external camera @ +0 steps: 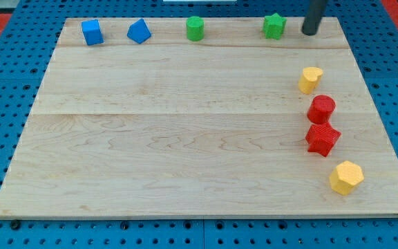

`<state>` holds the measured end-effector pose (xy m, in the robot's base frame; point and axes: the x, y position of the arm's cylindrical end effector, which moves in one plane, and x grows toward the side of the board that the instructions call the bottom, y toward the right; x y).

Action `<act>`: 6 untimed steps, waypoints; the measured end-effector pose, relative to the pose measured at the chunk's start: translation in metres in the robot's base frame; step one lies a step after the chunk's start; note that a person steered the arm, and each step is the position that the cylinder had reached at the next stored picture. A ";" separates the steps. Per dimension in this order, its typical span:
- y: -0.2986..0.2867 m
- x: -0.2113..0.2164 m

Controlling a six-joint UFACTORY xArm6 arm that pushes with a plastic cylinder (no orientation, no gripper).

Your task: Move the green star to top center

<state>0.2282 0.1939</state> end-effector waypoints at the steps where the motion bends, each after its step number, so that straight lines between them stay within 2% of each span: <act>1: -0.046 -0.016; 3: -0.005 -0.037; 4: -0.004 -0.036; 6: -0.083 -0.037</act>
